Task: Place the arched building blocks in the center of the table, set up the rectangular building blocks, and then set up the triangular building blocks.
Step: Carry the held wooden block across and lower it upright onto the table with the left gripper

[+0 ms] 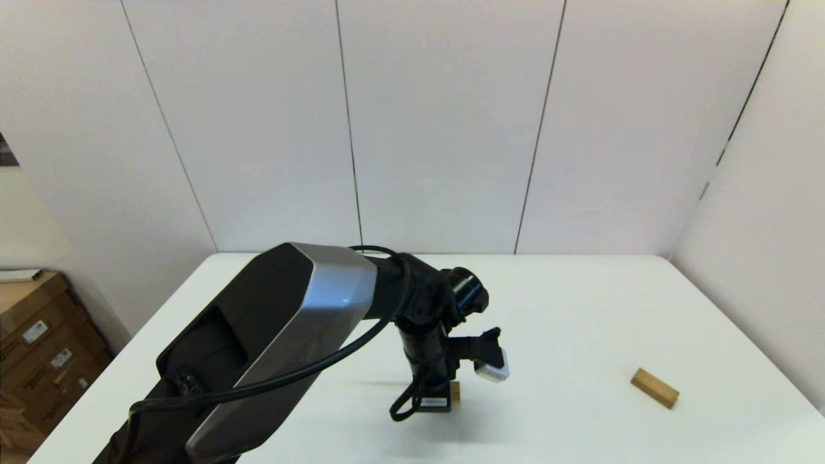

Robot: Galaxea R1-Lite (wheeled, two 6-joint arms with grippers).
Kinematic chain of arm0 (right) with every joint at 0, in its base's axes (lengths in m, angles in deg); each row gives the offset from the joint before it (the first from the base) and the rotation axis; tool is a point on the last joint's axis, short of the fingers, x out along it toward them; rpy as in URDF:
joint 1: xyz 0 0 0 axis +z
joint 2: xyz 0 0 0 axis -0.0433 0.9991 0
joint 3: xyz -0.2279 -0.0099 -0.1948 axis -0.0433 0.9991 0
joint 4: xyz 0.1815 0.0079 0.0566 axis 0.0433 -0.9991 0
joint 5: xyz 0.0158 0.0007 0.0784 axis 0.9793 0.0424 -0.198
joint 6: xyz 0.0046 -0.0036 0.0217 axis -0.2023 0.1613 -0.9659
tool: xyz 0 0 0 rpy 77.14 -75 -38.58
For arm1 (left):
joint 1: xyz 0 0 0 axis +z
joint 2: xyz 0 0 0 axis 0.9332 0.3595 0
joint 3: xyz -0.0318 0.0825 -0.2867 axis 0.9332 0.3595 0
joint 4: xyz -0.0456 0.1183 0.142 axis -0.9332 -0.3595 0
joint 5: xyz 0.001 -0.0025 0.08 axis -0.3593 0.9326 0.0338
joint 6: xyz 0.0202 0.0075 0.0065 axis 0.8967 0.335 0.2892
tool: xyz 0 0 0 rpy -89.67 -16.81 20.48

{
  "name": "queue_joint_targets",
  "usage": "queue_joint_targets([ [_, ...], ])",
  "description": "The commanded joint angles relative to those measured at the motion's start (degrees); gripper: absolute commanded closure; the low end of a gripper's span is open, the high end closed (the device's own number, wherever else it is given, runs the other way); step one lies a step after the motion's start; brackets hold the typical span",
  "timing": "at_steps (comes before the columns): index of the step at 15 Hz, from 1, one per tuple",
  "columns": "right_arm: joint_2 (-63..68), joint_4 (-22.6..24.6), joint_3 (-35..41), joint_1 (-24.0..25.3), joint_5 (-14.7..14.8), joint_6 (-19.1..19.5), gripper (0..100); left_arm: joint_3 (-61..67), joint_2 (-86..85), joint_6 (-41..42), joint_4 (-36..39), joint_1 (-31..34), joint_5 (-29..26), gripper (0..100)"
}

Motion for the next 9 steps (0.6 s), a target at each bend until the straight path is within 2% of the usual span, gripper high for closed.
queue_joint_targets([
  [1, 0.0, 0.0, 0.0, 0.0, 0.0, 0.0, 0, -0.3, 0.2, 0.3, 0.8, 0.1, 0.0, 100],
  [9, 0.0, 0.0, 0.0, 0.0, 0.0, 0.0, 0, -0.3, 0.7, 0.4, 1.1, 0.2, 0.0, 100],
])
